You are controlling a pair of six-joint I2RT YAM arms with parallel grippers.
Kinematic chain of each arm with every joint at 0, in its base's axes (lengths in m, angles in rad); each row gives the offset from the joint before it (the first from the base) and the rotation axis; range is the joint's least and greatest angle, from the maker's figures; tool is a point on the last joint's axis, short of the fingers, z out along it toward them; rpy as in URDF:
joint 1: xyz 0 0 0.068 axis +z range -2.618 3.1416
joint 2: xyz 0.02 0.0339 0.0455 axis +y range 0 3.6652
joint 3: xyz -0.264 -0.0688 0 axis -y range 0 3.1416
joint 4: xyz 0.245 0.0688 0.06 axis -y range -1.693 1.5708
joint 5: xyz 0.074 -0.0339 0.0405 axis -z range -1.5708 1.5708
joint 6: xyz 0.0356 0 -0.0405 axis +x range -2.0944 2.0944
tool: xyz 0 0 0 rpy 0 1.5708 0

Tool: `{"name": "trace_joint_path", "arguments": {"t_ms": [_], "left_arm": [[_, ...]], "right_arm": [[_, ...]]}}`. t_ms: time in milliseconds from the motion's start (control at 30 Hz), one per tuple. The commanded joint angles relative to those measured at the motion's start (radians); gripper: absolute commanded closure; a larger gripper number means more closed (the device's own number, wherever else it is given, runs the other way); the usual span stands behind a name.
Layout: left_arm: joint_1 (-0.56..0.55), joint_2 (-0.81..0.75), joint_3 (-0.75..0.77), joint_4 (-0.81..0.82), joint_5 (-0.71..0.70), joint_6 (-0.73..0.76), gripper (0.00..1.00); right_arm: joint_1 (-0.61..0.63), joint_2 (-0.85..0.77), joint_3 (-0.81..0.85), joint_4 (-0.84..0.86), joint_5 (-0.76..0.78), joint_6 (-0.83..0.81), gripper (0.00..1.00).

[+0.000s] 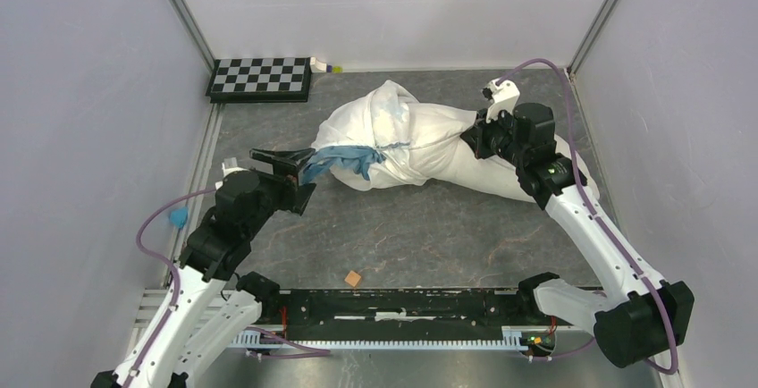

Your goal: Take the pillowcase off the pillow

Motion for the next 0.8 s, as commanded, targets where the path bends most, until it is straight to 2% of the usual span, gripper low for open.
{"name": "trace_joint_path", "arguments": {"t_ms": [0,133,267,333,467,533,600,633,667,700,733,767], "left_arm": [[0.004,0.067,0.025,-0.016,-0.053,-0.077,0.03],[0.008,0.106,0.013,-0.023,-0.073,-0.121,0.08],[0.018,0.1,0.007,-0.02,-0.182,-0.12,0.18],[0.028,0.097,0.008,-0.008,-0.22,-0.107,0.3],[0.042,0.103,0.021,0.005,-0.258,-0.06,0.78],[0.047,0.111,0.023,0.002,-0.258,-0.058,0.87],[0.054,0.119,0.024,0.003,-0.256,-0.05,0.89],[0.058,0.12,0.025,0.002,-0.259,-0.046,0.84],[0.061,0.121,0.025,0.001,-0.261,-0.04,0.74],[0.067,0.122,0.029,0.001,-0.263,-0.031,0.52],[0.069,0.124,0.034,0.002,-0.26,-0.018,0.37],[0.073,0.13,0.04,0.003,-0.252,-0.003,0.29]], "right_arm": [[-0.012,-0.047,0.011,0.1,0.023,0.008,1.0],[-0.013,-0.059,0.012,0.099,0.028,0.007,1.0],[-0.013,-0.066,0.015,0.098,0.026,0.005,1.0],[-0.012,-0.066,0.016,0.097,0.021,0.005,1.0],[-0.013,-0.074,0.013,0.095,0.03,0.002,1.0],[-0.012,-0.079,0.01,0.097,0.041,0.002,1.0],[-0.012,-0.083,0.01,0.097,0.045,0.001,1.0],[-0.013,-0.086,0.009,0.097,0.046,-0.001,1.0],[-0.014,-0.088,0.01,0.096,0.046,-0.002,1.0],[-0.013,-0.09,0.01,0.095,0.045,-0.004,1.0],[-0.012,-0.092,0.008,0.094,0.043,-0.004,1.0],[-0.012,-0.093,0.008,0.094,0.042,-0.004,1.0]]}}
